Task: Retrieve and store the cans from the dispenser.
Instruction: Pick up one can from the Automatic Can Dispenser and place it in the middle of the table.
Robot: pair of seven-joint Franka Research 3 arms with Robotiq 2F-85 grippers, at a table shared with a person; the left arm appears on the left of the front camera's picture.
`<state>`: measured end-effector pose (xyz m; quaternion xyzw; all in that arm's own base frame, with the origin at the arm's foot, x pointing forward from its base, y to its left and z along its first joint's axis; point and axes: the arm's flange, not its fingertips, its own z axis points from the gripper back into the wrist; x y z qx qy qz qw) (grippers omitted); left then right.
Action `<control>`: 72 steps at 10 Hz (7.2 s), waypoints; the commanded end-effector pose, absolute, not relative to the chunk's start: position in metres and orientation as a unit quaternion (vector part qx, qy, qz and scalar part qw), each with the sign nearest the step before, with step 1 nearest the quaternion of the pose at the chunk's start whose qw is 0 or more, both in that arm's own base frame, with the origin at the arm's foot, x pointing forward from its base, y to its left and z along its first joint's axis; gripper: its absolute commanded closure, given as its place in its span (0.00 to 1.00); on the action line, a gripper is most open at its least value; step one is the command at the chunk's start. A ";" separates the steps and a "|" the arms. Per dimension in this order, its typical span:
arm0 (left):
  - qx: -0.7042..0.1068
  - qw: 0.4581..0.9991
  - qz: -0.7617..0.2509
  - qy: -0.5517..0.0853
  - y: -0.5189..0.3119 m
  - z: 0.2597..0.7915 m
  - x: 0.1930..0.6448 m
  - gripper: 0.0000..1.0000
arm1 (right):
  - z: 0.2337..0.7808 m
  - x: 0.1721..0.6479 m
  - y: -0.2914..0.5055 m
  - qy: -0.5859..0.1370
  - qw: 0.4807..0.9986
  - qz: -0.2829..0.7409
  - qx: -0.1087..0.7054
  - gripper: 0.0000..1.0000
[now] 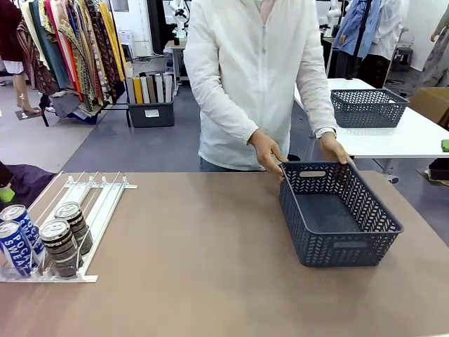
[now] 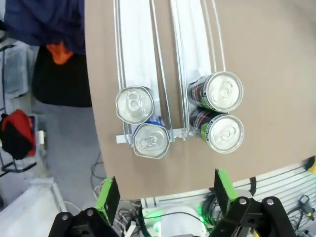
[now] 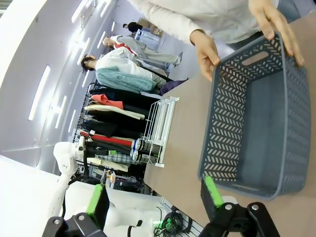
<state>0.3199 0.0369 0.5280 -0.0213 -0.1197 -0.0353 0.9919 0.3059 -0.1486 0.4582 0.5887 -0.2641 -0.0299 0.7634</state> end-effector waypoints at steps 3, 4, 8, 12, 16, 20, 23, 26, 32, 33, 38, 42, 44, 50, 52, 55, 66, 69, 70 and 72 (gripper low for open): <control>-0.039 0.996 0.027 -0.074 0.041 0.476 0.339 0.00 | 0.464 0.309 -0.147 -0.272 0.755 -0.030 0.596 0.00; -0.039 0.996 0.047 -0.065 0.045 0.465 0.338 0.00 | 0.464 0.309 -0.147 -0.272 0.755 -0.030 0.596 0.00; -0.078 0.995 0.064 -0.017 0.051 0.431 0.350 0.00 | 0.464 0.309 -0.147 -0.272 0.755 -0.030 0.596 0.00; -0.073 0.994 0.084 0.002 0.052 0.414 0.352 0.00 | 0.464 0.309 -0.147 -0.272 0.755 -0.030 0.596 0.00; -0.053 0.994 0.094 0.001 0.046 0.411 0.354 0.79 | 0.464 0.309 -0.147 -0.272 0.755 -0.030 0.596 0.00; -0.048 0.994 0.094 -0.008 0.046 0.412 0.353 1.00 | 0.464 0.309 -0.147 -0.272 0.755 -0.030 0.596 0.00; -0.039 0.994 0.101 -0.007 0.048 0.414 0.354 1.00 | 0.464 0.309 -0.147 -0.272 0.755 -0.030 0.596 0.00; -0.038 0.995 0.097 -0.002 0.049 0.416 0.351 1.00 | 0.464 0.309 -0.147 -0.272 0.755 -0.030 0.596 0.00; -0.038 0.995 0.094 -0.002 0.046 0.426 0.342 0.00 | 0.464 0.309 -0.147 -0.272 0.755 -0.030 0.596 0.00; -0.037 0.995 0.095 -0.009 0.045 0.433 0.337 0.00 | 0.464 0.309 -0.147 -0.272 0.755 -0.030 0.596 0.00; -0.055 0.989 0.064 -0.123 0.041 0.532 0.277 0.00 | 0.464 0.309 -0.147 -0.272 0.755 -0.030 0.596 0.00; -0.053 0.989 0.068 -0.124 0.039 0.546 0.277 0.00 | 0.464 0.309 -0.147 -0.272 0.755 -0.030 0.596 0.00; -0.053 0.989 0.068 -0.124 0.039 0.546 0.277 0.00 | 0.464 0.309 -0.147 -0.272 0.755 -0.030 0.596 0.00; -0.044 0.989 0.131 -0.044 0.029 0.479 0.334 0.00 | 0.464 0.309 -0.147 -0.272 0.755 -0.030 0.596 0.00; -0.021 0.986 0.161 -0.024 0.027 0.454 0.352 0.00 | 0.464 0.309 -0.147 -0.272 0.755 -0.030 0.596 0.00; -0.018 0.983 0.184 -0.004 0.037 0.431 0.366 0.00 | 0.464 0.309 -0.147 -0.272 0.755 -0.030 0.596 0.00; -0.015 0.978 0.207 -0.013 0.042 0.419 0.375 1.00 | 0.464 0.309 -0.147 -0.272 0.755 -0.030 0.596 0.00; -0.011 0.979 0.205 -0.009 0.042 0.416 0.377 1.00 | 0.464 0.309 -0.147 -0.272 0.755 -0.030 0.596 0.00; -0.011 0.979 0.203 -0.012 0.042 0.417 0.375 1.00 | 0.464 0.309 -0.147 -0.272 0.755 -0.030 0.596 0.00; -0.019 0.981 0.189 -0.047 0.038 0.447 0.361 1.00 | 0.464 0.309 -0.147 -0.272 0.755 -0.030 0.596 0.00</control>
